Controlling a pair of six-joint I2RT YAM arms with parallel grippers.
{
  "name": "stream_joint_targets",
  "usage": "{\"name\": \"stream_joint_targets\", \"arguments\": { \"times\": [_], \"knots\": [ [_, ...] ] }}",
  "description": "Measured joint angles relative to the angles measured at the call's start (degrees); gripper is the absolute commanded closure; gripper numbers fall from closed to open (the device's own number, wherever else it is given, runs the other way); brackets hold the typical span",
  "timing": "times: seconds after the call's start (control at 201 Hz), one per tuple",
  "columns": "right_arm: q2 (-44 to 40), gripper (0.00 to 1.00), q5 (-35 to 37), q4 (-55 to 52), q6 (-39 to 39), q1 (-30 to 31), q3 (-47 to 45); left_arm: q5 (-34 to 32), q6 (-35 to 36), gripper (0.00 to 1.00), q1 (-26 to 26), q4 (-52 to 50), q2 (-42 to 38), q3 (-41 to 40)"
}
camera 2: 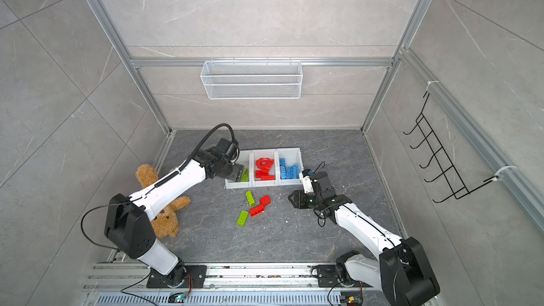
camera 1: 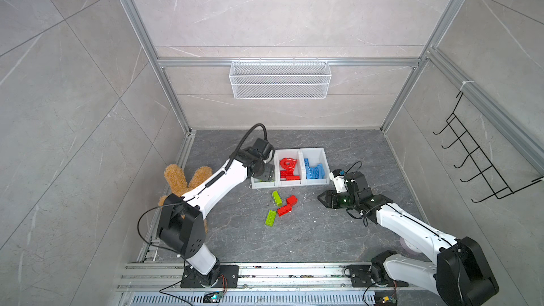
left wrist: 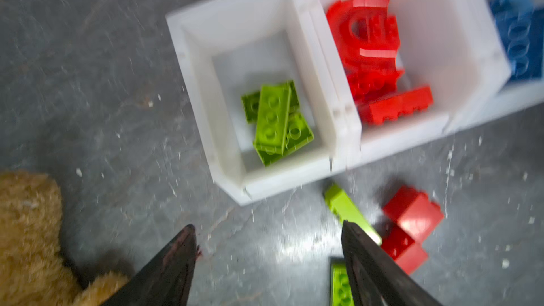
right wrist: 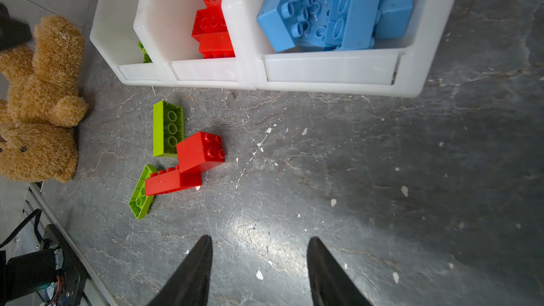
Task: Sort the legos into containers by color
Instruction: Place the lego in the container, then pick up the lego from the center of the table.
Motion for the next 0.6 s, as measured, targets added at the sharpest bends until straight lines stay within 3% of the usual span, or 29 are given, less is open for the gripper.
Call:
{"name": "stream_joint_targets", "arguments": {
  "times": [0.144, 0.269, 0.597],
  "knots": [
    [1.1, 0.46, 0.0, 0.0, 0.0, 0.0, 0.0, 0.7, -3.0, 0.27, -9.1, -1.6, -3.8, -10.9],
    [1.4, 0.46, 0.0, 0.0, 0.0, 0.0, 0.0, 1.7, -5.9, 0.28, -12.9, -0.7, -3.7, -16.6],
    [1.4, 0.46, 0.0, -0.1, 0.0, 0.0, 0.0, -0.4, -13.5, 0.28, -18.5, 3.1, 4.7, -15.7]
  ]
}}
